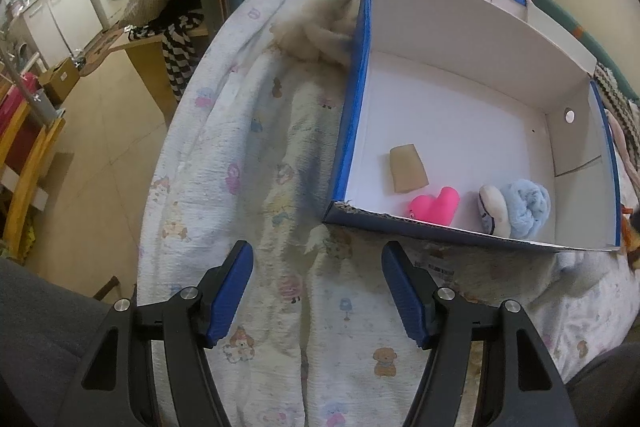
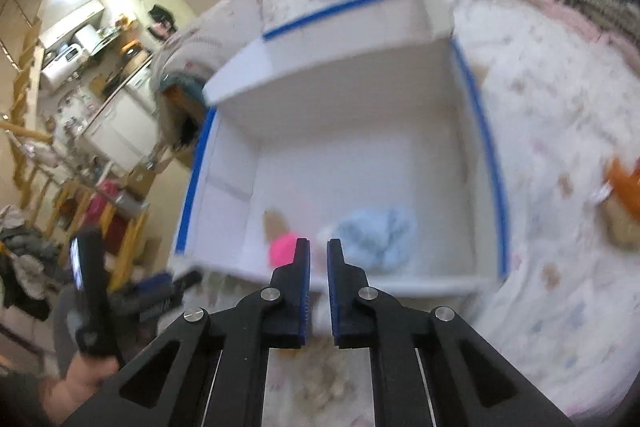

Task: Organize soft objects
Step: 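Move the right tool over the box and down toward the white lace scrunchie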

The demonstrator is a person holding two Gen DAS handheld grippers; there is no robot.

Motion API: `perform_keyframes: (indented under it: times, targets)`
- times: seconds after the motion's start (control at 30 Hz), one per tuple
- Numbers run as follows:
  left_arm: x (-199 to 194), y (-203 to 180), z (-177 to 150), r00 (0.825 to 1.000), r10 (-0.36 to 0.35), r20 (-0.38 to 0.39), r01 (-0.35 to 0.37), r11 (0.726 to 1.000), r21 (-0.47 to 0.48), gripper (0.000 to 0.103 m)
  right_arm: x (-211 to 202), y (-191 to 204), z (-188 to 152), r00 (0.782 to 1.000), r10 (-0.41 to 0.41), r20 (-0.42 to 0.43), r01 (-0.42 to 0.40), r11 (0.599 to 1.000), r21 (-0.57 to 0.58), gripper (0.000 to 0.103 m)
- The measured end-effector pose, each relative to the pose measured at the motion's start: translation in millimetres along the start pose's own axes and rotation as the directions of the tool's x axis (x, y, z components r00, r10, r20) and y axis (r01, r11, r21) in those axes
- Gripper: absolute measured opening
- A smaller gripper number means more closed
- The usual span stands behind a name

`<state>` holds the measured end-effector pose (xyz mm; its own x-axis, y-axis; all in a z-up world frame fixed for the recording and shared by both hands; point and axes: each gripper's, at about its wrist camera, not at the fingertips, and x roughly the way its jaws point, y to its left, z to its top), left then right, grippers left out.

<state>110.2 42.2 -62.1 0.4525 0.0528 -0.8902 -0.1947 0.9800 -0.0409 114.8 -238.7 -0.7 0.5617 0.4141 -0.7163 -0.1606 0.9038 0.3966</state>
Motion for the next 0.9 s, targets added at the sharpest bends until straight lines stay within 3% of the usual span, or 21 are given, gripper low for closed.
perform_keyframes:
  times: [0.13, 0.27, 0.37, 0.4, 0.43, 0.57, 0.63, 0.77, 0.83, 0.9]
  targets:
    - [1.8, 2.7, 1.9, 1.0, 0.002, -0.006, -0.002, 1.0, -0.017, 0.064, 3.6, -10.8, 33.4, 0.995, -0.093, 0.044, 0.092, 0.995, 0.022, 0.009]
    - [-0.3, 6.4, 2.7, 1.0, 0.014, 0.005, -0.014, 1.0, -0.02, 0.064, 16.2, -19.9, 32.4, 0.997, -0.026, -0.067, 0.03, 0.998, 0.062, 0.014]
    - [-0.5, 11.6, 2.5, 1.0, 0.001, -0.001, -0.001, 0.999, -0.041, 0.064, 18.2, -23.4, 1.4, 0.994, -0.021, -0.11, 0.028, 0.998, 0.061, 0.047]
    - [0.0, 12.7, 2.8, 1.0, -0.001, -0.003, 0.001, 0.999, -0.048, 0.064, 21.3, -24.6, -11.2, 0.992, -0.019, -0.121, 0.027, 0.998, 0.063, 0.065]
    - [0.6, 13.0, 2.9, 1.0, 0.0, -0.005, 0.0, 0.999, -0.05, 0.064, 26.2, -27.4, -23.3, 0.991, -0.022, -0.135, 0.03, 0.998, 0.063, 0.066]
    - [4.0, 8.6, 2.7, 1.0, 0.003, -0.015, -0.003, 0.999, -0.037, 0.064, 64.4, -38.6, -46.8, 0.97, -0.105, -0.22, 0.122, 0.99, 0.066, 0.064]
    - [3.9, 4.6, 1.6, 1.0, 0.015, -0.01, -0.015, 1.0, -0.015, 0.064, 86.9, -43.5, -49.9, 0.959, -0.138, -0.247, 0.156, 0.986, 0.053, 0.043]
    - [-0.2, 3.1, 0.6, 1.0, 0.027, 0.013, -0.027, 1.0, 0.002, 0.064, 109.6, -45.0, -50.0, 0.957, -0.159, -0.244, 0.172, 0.985, 0.033, 0.032]
    - [-1.2, 4.6, 0.6, 1.0, 0.027, 0.015, -0.027, 1.0, -0.001, 0.064, 109.4, -37.9, -50.5, 0.961, -0.156, -0.229, 0.16, 0.987, 0.0, 0.019]
    - [-1.0, 5.5, 1.0, 1.0, 0.02, 0.009, -0.02, 1.0, -0.009, 0.064, 102.4, -28.6, -52.8, 0.964, -0.159, -0.213, 0.153, 0.987, -0.046, 0.018]
